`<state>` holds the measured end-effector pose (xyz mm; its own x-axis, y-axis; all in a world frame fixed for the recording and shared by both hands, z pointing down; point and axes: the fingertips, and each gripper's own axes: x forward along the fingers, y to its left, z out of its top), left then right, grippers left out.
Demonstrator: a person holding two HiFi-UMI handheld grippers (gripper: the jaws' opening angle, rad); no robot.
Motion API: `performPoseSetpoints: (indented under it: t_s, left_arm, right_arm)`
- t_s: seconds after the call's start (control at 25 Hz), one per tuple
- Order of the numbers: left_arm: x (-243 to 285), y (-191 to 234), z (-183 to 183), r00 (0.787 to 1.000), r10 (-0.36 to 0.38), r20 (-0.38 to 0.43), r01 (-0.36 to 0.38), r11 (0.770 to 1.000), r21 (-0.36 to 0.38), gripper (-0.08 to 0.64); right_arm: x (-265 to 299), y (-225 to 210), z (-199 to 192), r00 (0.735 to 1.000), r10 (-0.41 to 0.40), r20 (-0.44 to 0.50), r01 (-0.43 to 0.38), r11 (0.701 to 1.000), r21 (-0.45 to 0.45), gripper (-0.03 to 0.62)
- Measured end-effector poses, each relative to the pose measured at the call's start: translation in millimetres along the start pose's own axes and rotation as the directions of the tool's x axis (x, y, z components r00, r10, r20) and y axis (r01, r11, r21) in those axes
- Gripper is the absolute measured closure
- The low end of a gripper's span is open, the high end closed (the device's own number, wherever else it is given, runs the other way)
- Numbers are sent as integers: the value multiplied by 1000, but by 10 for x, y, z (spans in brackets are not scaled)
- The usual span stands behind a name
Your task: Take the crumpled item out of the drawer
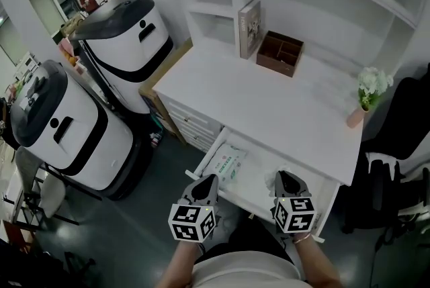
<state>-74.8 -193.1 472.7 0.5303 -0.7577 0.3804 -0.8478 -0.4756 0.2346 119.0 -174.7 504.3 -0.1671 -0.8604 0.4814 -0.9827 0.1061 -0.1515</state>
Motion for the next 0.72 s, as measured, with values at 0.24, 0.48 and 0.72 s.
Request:
performPoseSetpoints:
  t_s: [0.24, 0.48, 0.72]
  left_arm:
    - [-53, -38, 13, 1000, -13, 9, 13, 1000, 11, 566]
    - [-99, -84, 36, 1000, -21, 19, 21, 1000, 23, 566]
    - [-131, -98, 47, 999, -22, 29, 22, 999, 26, 566]
  right_arm:
    - [-242, 86, 224, 997, 8, 82, -9, 1000, 16, 571]
    - [-459, 145, 425, 988, 20, 155, -25, 999, 30, 571]
    - [-602, 172, 499, 982, 18, 189, -26, 999, 40, 571]
